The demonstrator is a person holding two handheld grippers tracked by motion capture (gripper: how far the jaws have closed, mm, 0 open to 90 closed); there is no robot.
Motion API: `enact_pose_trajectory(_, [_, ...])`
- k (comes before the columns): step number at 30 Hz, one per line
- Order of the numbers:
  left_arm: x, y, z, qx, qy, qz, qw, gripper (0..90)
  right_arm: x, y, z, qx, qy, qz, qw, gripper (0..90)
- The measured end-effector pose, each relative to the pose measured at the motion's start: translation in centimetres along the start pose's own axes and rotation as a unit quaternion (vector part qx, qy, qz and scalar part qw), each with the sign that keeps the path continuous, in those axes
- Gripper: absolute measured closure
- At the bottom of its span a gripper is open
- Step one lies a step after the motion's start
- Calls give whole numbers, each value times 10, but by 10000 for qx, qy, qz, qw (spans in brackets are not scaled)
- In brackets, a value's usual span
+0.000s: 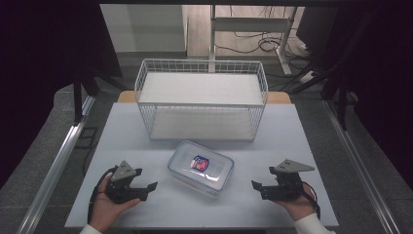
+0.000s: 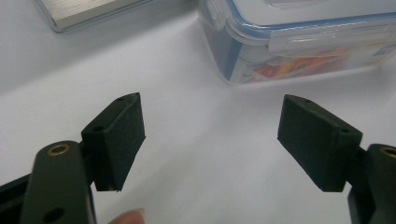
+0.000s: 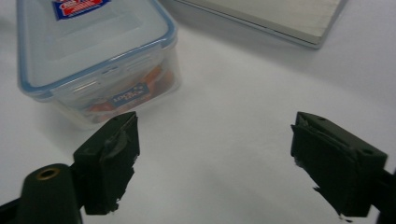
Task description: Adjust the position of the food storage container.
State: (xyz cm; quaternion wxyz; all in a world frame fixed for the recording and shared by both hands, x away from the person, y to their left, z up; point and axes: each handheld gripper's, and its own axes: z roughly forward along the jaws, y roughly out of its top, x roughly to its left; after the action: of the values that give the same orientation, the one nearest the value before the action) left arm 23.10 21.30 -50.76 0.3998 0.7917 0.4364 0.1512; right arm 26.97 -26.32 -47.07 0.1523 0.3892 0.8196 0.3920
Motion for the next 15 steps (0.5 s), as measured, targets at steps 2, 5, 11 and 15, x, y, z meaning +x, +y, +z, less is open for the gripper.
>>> enact_pose_trajectory(2, [0, 0, 0, 9, -1, 4, 10000, 227, 0, 0, 0, -9, -10, -20, 10000, 164])
enact_pose_trajectory(5, [-1, -1, 1, 47, -14, 47, 10000, 227, 0, 1, 1, 8, -5, -11, 10000, 174])
enact_pose_trajectory(11, [-5, -2, -4, -13, 9, 66, 10000, 228, 0, 2, 1, 41, -12, 68, 10000, 190])
enact_pose_trajectory(15, [-7, -3, -7, -39, 8, 68, 10000, 228, 3, 3, 0, 5, -19, 85, 10000, 198])
